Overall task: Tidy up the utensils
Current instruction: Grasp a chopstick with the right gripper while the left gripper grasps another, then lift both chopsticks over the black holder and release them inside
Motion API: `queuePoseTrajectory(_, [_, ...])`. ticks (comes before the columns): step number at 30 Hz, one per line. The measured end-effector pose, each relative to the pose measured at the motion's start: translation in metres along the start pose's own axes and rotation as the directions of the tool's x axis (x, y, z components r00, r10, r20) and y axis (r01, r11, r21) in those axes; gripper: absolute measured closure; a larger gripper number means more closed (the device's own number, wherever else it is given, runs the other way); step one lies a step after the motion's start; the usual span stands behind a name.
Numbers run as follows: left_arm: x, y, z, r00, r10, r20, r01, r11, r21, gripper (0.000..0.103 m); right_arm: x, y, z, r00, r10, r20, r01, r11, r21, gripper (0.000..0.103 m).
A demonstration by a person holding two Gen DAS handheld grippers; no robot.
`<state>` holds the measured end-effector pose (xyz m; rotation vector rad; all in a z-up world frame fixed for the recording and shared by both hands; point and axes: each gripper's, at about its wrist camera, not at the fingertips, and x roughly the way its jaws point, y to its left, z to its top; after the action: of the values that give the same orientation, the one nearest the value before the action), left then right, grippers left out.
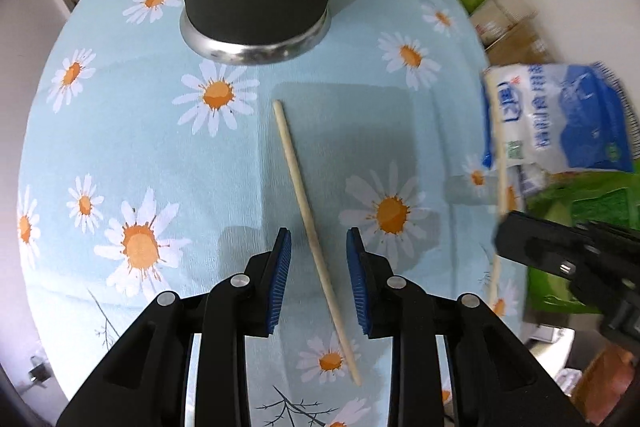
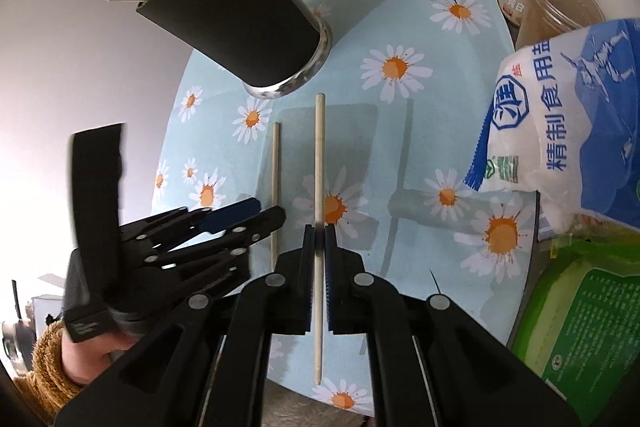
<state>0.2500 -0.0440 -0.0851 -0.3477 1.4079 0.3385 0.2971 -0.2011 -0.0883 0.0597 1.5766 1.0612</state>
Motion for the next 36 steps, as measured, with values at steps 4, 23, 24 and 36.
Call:
queuePoseTrajectory(4, [0.008,-0.010,0.001,0.997,0.077,-0.013,-0.077,0.997,-0.010,0.088,-0.011,-0.010,-0.002,0.999,0.041,0.005,-0.041,0.999,-0.012,0.098])
queuePoseTrajectory(23, [0.003,0.030,-0.002,1.000,-0.027,0.007,0.028,0.993,-0.113,0.099,-0.012,-0.006,-0.001,0.999,0.052,0.016,-0.051,0.998,-0.039,0.098])
queuePoseTrajectory(24, [-0.001,0.033,-0.004,0.999,-0.044,0.014,0.045,0.993,-0.110,0.099,-0.011,-0.005,0.002,0.999,0.040,0.028,-0.039,0.999,-0.026,0.098])
queuePoseTrajectory(36, [-0.060,0.082,-0.030,0.967,-0.220,0.127,0.221,0.975,0.003,0.099,-0.002,0.031,0.009,0.994,0.034,0.104,-0.040,0.998,0.053,0.097])
